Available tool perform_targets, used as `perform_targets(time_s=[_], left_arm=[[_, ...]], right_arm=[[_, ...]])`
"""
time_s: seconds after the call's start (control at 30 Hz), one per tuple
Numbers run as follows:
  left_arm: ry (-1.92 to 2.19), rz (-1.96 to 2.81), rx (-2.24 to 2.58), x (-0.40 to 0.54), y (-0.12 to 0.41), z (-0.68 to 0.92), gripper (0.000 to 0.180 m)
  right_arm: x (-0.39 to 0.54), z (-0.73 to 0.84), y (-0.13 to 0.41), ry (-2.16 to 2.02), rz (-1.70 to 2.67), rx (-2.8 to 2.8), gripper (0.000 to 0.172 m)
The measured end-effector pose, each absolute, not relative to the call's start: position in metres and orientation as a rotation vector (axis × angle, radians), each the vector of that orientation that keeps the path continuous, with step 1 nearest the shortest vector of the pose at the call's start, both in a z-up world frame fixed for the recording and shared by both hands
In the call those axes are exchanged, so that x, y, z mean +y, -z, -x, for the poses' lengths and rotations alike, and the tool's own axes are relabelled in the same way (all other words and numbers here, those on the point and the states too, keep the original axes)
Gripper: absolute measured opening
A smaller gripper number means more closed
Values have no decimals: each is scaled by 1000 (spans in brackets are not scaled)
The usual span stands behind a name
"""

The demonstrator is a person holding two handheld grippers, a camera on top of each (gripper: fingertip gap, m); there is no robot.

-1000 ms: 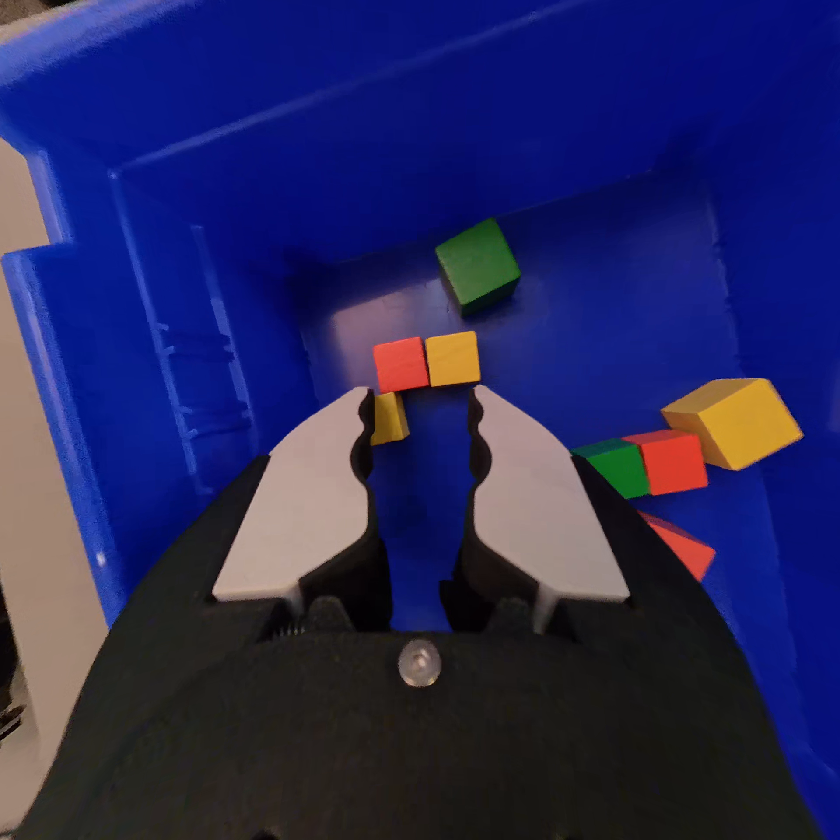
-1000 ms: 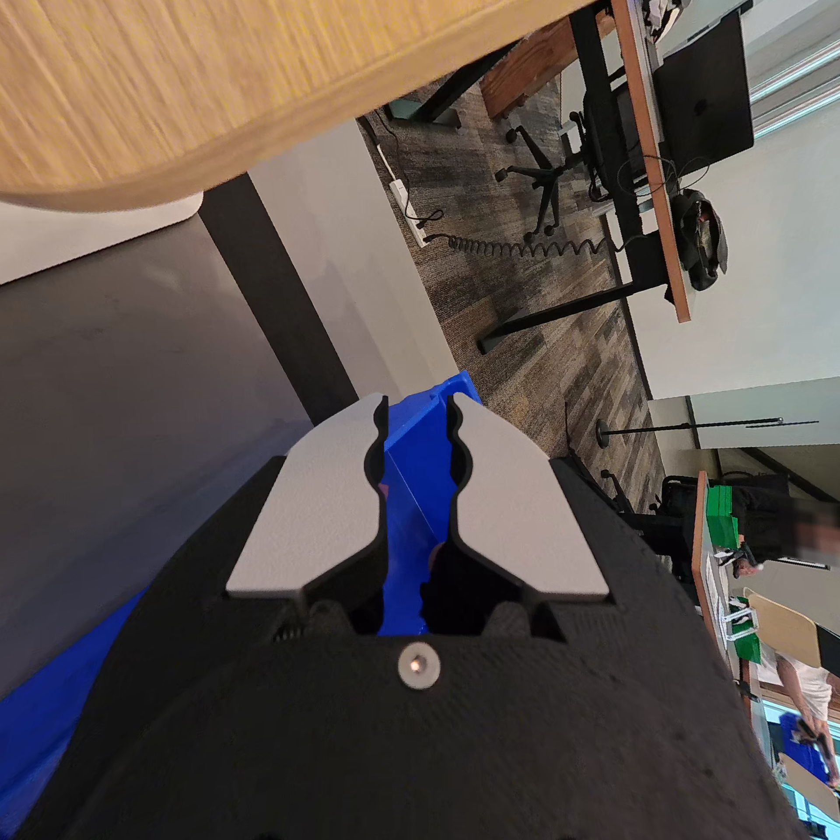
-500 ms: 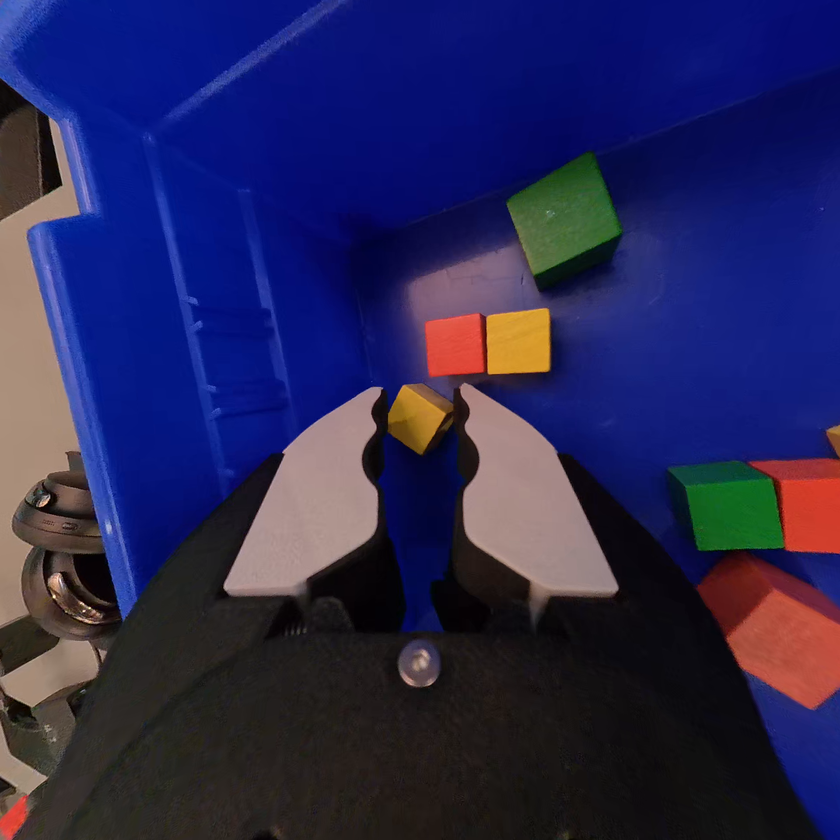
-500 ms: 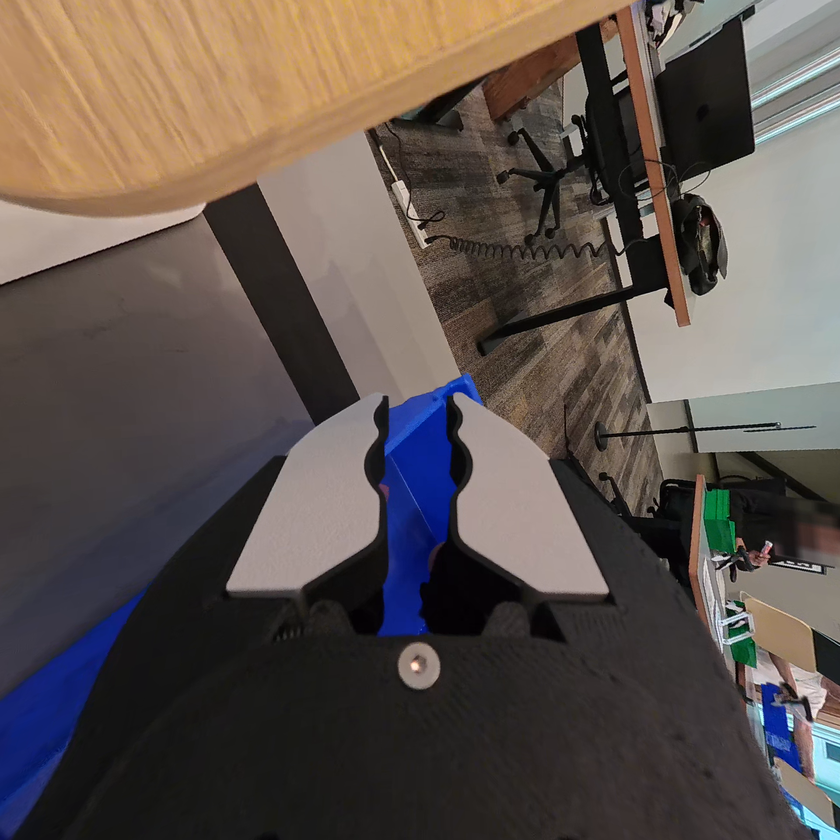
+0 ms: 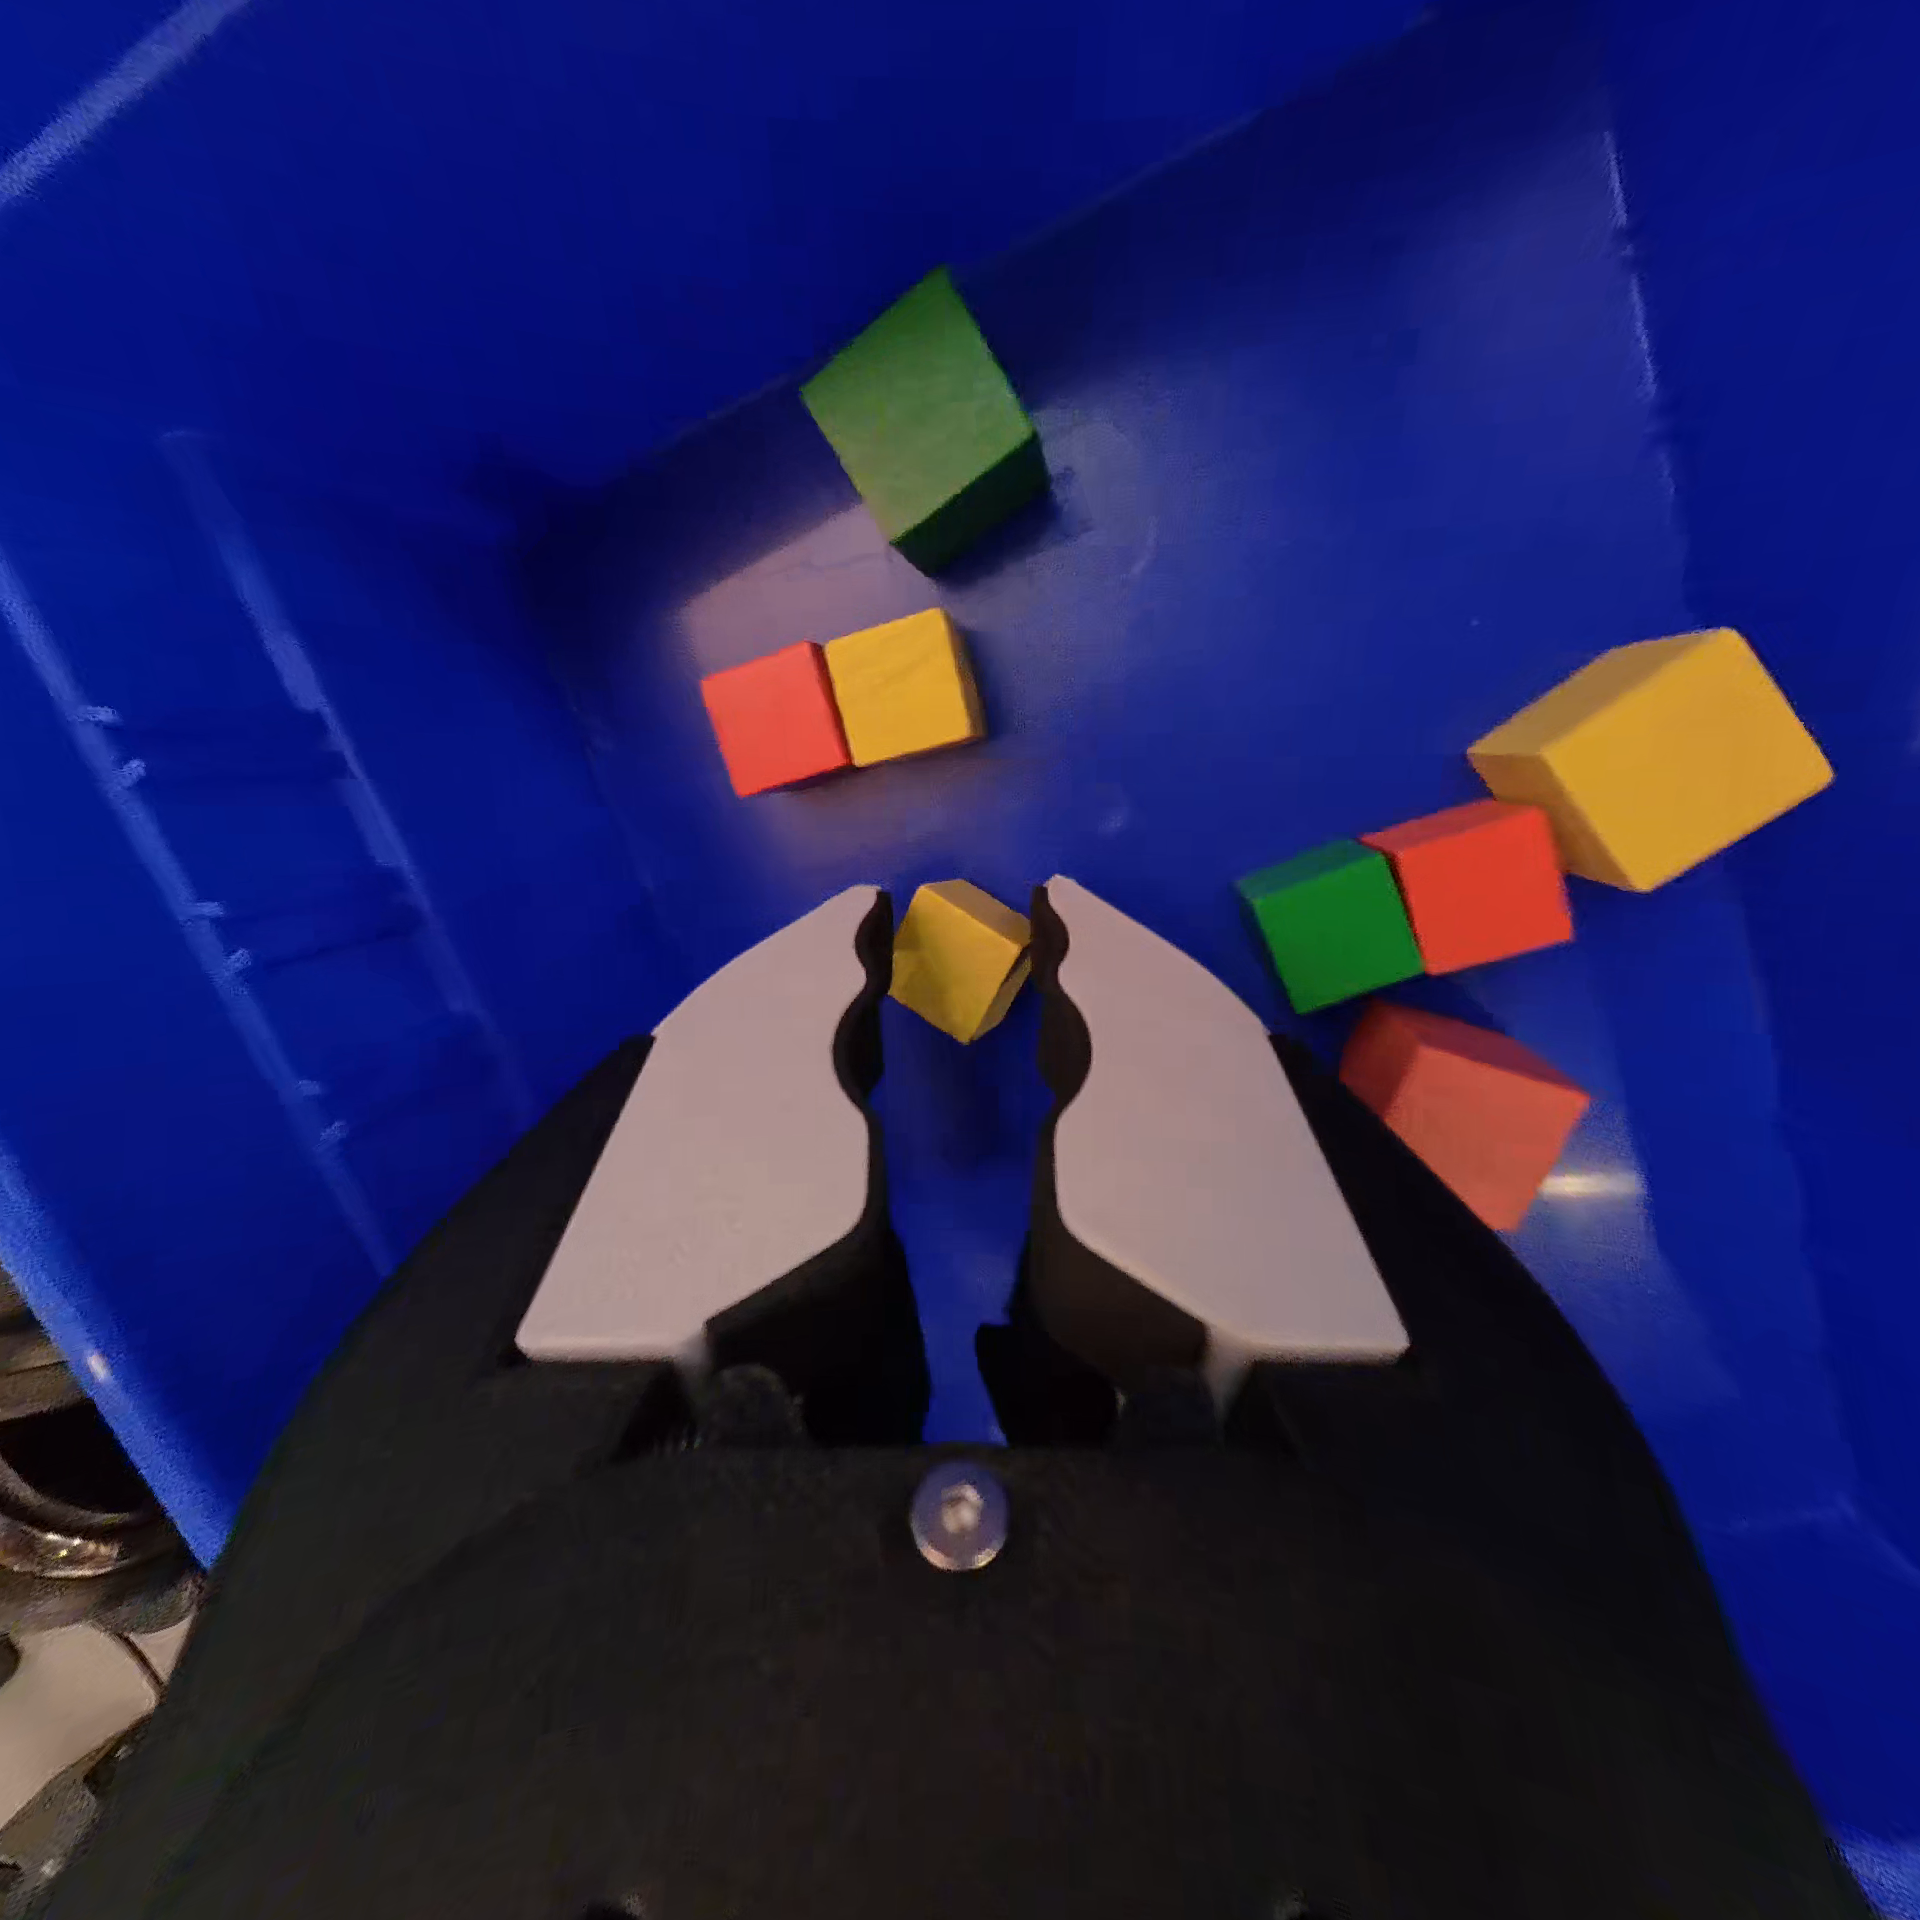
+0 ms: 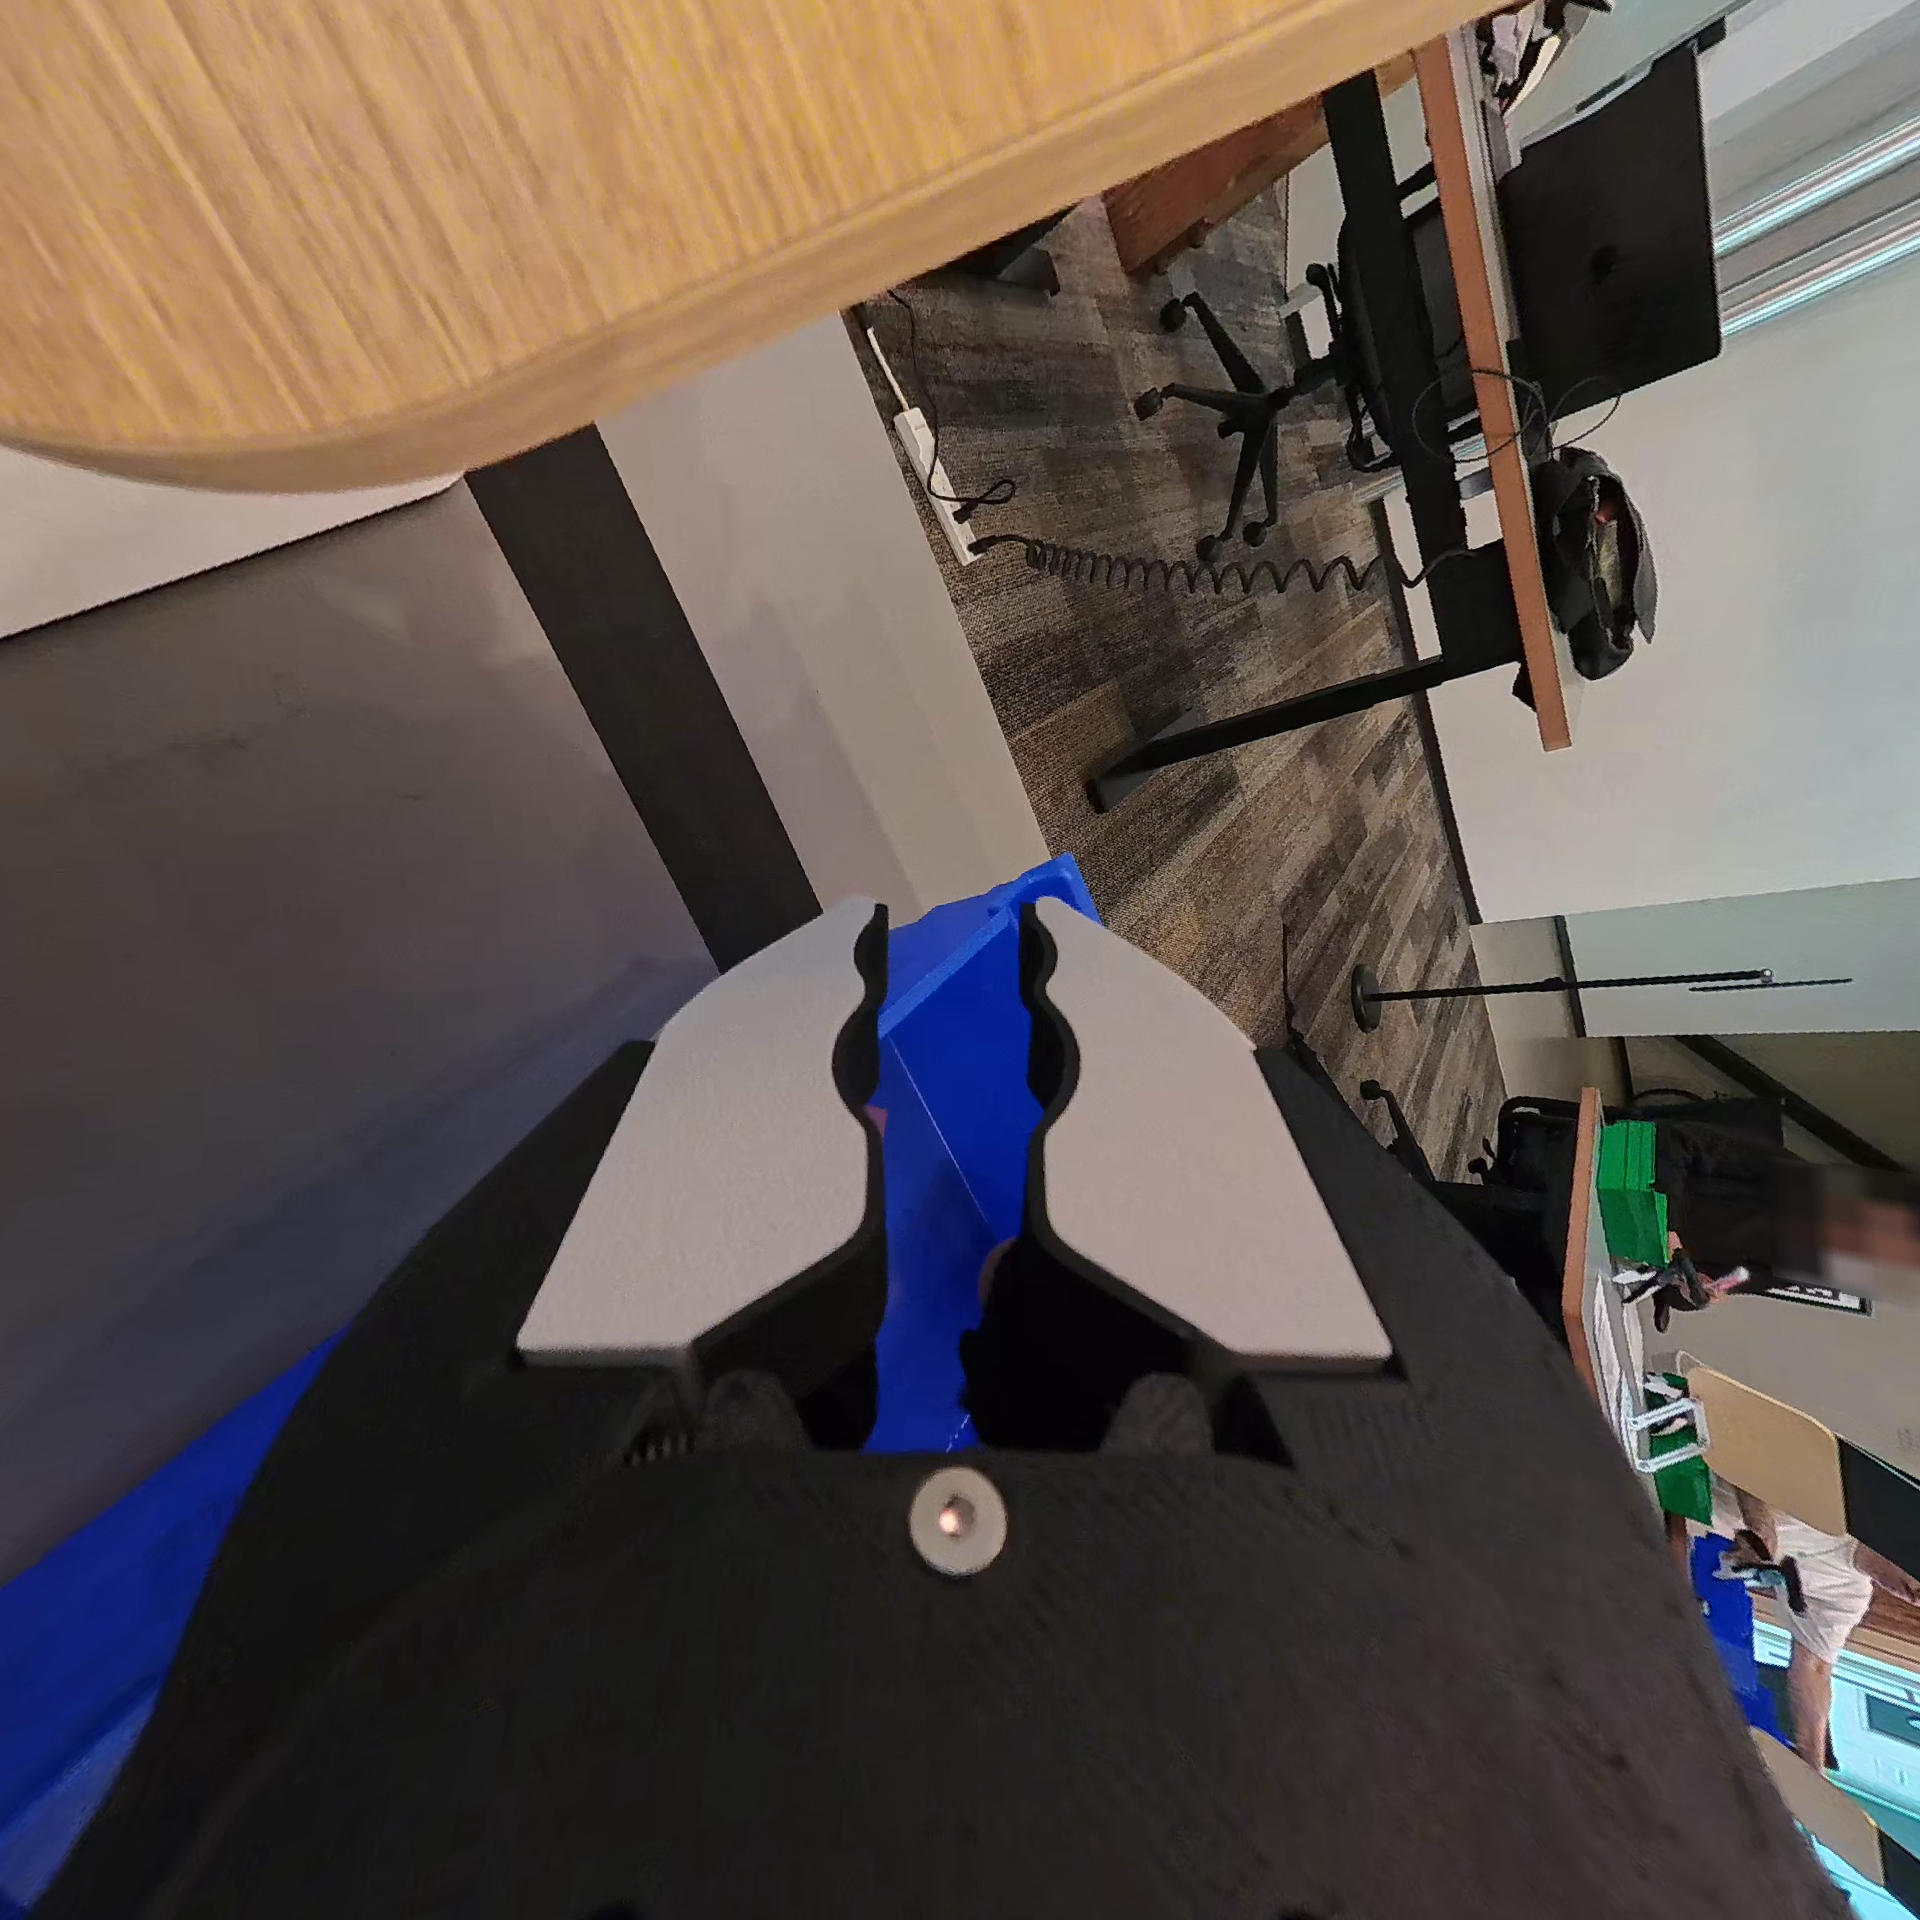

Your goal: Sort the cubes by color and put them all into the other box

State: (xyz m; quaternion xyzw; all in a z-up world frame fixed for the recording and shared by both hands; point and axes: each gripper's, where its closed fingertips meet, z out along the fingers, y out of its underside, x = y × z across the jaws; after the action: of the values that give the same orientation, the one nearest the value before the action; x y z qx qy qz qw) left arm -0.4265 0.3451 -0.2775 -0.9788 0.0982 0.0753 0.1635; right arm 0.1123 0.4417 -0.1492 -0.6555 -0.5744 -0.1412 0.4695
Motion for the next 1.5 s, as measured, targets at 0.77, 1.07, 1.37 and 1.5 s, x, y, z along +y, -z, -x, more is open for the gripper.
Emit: perform_targets(time_s=[0.77, 1.07, 1.37, 1.5], left_arm=[[22, 2778, 281, 342, 268, 407, 24], [334, 2424, 211, 357, 188, 383, 24], [844, 1943, 482, 323, 57, 270, 23], [1103, 1766, 686, 300, 32, 175, 24]], right_arm=[[438, -109, 137, 342, 1566, -1388, 24], [425, -94, 96, 328, 1436, -1300, 24], [349, -27, 26, 171, 1005, -1252, 35], [300, 19, 23, 68, 847, -1284, 41]])
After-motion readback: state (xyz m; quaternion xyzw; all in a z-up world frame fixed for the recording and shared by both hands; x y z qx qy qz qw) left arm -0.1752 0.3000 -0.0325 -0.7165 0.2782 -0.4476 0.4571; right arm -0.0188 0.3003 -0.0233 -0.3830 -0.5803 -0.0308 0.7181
